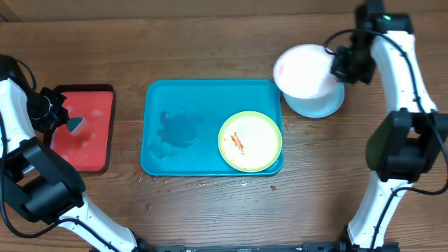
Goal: Clean dirty plates on tray and stack at the side
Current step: 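Carry the white plate right and stack it on the light-blue plate, then grasp the yellow-green plate rim with the right gripper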
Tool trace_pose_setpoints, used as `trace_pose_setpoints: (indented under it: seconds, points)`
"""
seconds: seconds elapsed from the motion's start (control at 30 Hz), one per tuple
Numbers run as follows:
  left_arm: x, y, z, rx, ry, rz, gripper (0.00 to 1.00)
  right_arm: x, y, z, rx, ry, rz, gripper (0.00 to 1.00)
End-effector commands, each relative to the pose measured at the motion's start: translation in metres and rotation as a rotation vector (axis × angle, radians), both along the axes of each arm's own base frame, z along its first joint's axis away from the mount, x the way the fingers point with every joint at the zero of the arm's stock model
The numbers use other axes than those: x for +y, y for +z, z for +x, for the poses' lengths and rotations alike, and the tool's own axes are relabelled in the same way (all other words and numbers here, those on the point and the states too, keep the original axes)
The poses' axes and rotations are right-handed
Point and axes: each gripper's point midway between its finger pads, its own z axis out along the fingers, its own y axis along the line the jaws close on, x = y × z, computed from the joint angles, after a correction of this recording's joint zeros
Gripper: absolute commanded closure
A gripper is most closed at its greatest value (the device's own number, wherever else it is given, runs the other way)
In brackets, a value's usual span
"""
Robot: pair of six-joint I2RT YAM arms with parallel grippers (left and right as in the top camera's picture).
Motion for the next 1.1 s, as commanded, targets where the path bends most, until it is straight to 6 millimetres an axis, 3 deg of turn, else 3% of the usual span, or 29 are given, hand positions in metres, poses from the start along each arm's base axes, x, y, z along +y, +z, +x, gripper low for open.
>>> trace_pose_setpoints:
  seconds: [0.0,0.13,0.23,0.27,0.43,0.6,0.7,0.77,1.07]
  points:
    - [-0.006,0.014,0.005,-0.040,-0.004,0.013,0.96,-0.008,-0.010,-0.008,0.017,-0.056,0.088,0.96]
    - [-0.010,0.014,0.008,-0.043,-0.020,0.015,0.96,-0.020,-0.027,-0.010,0.017,-0.091,0.107,0.92]
    - [-0.012,0.014,0.010,-0.045,-0.032,0.017,0.96,-0.014,-0.030,-0.011,0.020,-0.085,0.137,0.61]
    - [-0.012,0.014,0.011,-0.046,-0.036,0.018,0.96,-0.010,-0.030,-0.011,0.018,-0.074,0.152,0.57]
    - [-0.015,0.014,0.012,-0.045,-0.051,0.019,0.96,0.030,-0.023,-0.012,0.004,0.087,0.252,0.56]
    - [-0.017,0.014,0.014,-0.047,-0.060,0.020,0.96,0.106,-0.015,-0.028,-0.036,0.513,0.357,0.51]
    - [-0.018,0.014,0.014,-0.045,-0.061,0.019,0.96,0.145,-0.017,-0.040,-0.034,0.723,0.331,0.37]
    - [-0.018,0.014,0.014,-0.045,-0.061,0.019,0.96,0.163,-0.023,-0.048,-0.011,0.809,0.259,0.36]
    - [-0.018,0.014,0.014,-0.046,-0.061,0.020,0.96,0.201,-0.051,-0.067,0.036,0.992,0.016,0.42]
